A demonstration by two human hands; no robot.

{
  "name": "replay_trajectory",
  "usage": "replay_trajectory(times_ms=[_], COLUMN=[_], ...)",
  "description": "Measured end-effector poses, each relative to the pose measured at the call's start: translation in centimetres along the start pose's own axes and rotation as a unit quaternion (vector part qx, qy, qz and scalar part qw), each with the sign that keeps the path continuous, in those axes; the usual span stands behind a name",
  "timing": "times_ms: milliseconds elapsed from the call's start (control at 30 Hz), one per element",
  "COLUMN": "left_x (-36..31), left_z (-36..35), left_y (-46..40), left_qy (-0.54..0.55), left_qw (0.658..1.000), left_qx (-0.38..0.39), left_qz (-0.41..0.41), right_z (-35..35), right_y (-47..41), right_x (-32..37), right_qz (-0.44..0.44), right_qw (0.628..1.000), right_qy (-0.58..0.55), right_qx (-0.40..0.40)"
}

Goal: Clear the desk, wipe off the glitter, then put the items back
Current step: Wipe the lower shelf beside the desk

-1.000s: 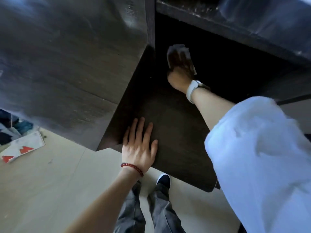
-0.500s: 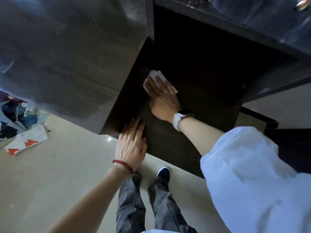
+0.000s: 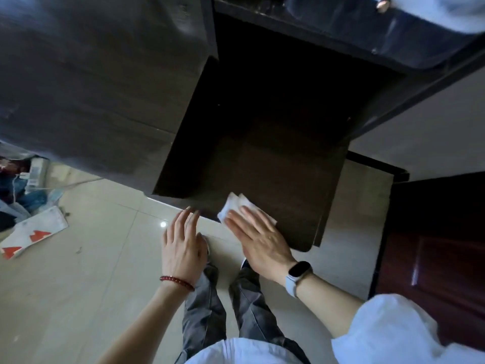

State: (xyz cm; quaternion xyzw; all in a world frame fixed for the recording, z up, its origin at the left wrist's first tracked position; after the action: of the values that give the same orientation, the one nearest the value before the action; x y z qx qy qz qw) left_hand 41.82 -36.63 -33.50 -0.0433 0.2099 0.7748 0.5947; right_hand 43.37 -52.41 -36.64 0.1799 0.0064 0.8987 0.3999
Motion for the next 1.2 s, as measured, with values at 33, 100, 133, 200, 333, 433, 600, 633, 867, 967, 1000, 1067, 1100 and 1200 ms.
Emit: replay_trajectory(times_ms=[33, 100, 133, 200, 333, 433, 600, 633, 867, 967, 1000, 1067, 1100, 1200], left_x=[-0.9, -2.5, -3.0, -3.7, -3.7, -3.3, -2.3, -1.5, 7.1, 10.9, 12.0, 13.9, 14.7, 16.1], left_z=[-0.2, -1.0, -1.5, -2.4, -2.5, -2.0, -1.1, -0.9, 1.0, 2.1, 2.5, 3.3, 3.7, 5.3], left_y=[-0.3, -0.8, -0.9, -1.0, -1.1, -1.1, -0.4, -0.1, 2.5, 3.5, 3.6, 3.5, 3.4, 2.4], left_qy=[-0.018, -0.048, -0.058, -0.065, -0.029, -0.038, -0.007, -0.002, 0.054, 0.078, 0.086, 0.102, 0.112, 0.143], left_qw=[1.0, 0.998, 0.997, 0.996, 0.997, 0.995, 0.994, 0.995, 0.991, 0.984, 0.983, 0.982, 0.983, 0.982], left_qx=[0.012, 0.033, 0.043, 0.06, 0.071, 0.087, 0.1, 0.091, 0.062, 0.067, 0.072, 0.072, 0.072, 0.086], left_qz=[-0.014, -0.033, -0.035, -0.028, -0.004, -0.021, -0.052, -0.047, 0.104, 0.144, 0.146, 0.139, 0.13, 0.085], right_z=[0.3, 0.9, 1.2, 1.3, 2.5, 3.9, 1.7, 0.9, -0.5, -0.6, -0.6, -0.9, -1.3, -0.6], right_y=[2.0, 5.7, 6.9, 7.9, 5.1, 2.6, 2.5, 2.1, -6.1, -9.0, -9.5, -10.0, -10.2, -10.5], right_x=[-1.2, -3.5, -4.3, -4.7, -8.1, -11.2, -4.1, -2.1, 7.3, 10.0, 10.7, 11.8, 12.2, 13.0], right_qz=[-0.041, -0.149, -0.195, -0.248, -0.356, -0.429, -0.355, -0.328, -0.17, -0.144, -0.151, -0.173, -0.184, -0.206], right_qw=[0.999, 0.987, 0.977, 0.963, 0.921, 0.889, 0.919, 0.929, 0.97, 0.979, 0.979, 0.978, 0.976, 0.97], right_qy=[-0.009, -0.037, -0.054, -0.076, -0.093, -0.102, -0.11, -0.118, -0.152, -0.134, -0.125, -0.1, -0.093, -0.111], right_qx=[-0.014, -0.044, -0.059, -0.077, -0.124, -0.125, -0.132, -0.125, -0.08, -0.062, -0.06, -0.065, -0.068, -0.07])
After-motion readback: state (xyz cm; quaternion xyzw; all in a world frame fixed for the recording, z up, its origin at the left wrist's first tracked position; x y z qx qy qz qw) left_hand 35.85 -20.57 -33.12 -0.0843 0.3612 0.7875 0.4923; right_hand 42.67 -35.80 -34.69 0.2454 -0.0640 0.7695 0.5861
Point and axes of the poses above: each hand's wrist, its own y-axis away from the middle knuckle, its own z-axis out of the back of the hand, x = y × z, the point moved 5 cm from there along -y, towards the middle knuckle, and after that the axes turned 3 degrees about z, right-handed, at the moved point
